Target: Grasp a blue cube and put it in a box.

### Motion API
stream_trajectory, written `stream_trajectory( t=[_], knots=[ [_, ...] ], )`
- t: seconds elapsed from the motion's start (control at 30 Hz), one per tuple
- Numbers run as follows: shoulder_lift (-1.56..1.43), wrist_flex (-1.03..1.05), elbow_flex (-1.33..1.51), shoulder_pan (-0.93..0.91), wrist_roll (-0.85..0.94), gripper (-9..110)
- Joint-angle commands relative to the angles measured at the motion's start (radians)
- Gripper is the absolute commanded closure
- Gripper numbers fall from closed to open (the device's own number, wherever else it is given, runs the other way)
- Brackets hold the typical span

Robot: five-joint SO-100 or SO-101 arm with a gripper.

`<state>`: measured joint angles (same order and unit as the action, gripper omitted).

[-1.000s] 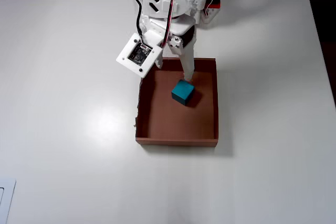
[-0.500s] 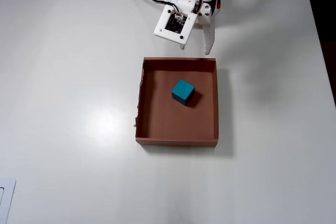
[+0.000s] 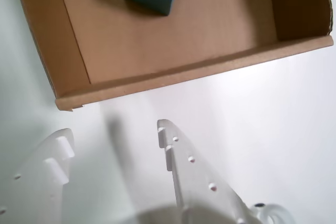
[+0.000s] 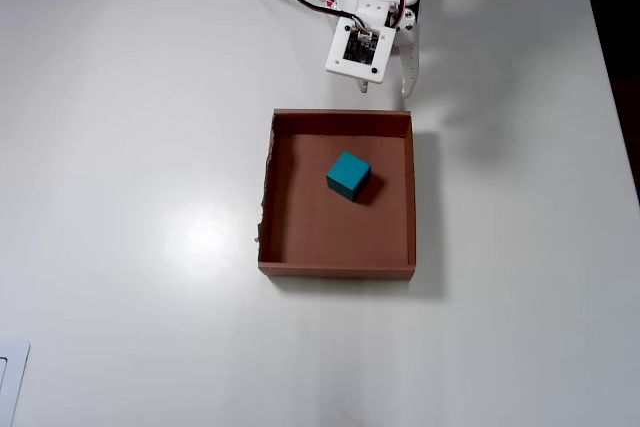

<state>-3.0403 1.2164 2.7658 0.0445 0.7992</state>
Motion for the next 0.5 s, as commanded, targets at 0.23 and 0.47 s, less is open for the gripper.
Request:
stream_trajectory(
  t=[0.23,0.47],
  knots=[
    [-0.141,0.023,0.155,0.041,-0.003,82],
    [-0.143,-0.009,0.201,0.032,-0.005,83]
  ],
)
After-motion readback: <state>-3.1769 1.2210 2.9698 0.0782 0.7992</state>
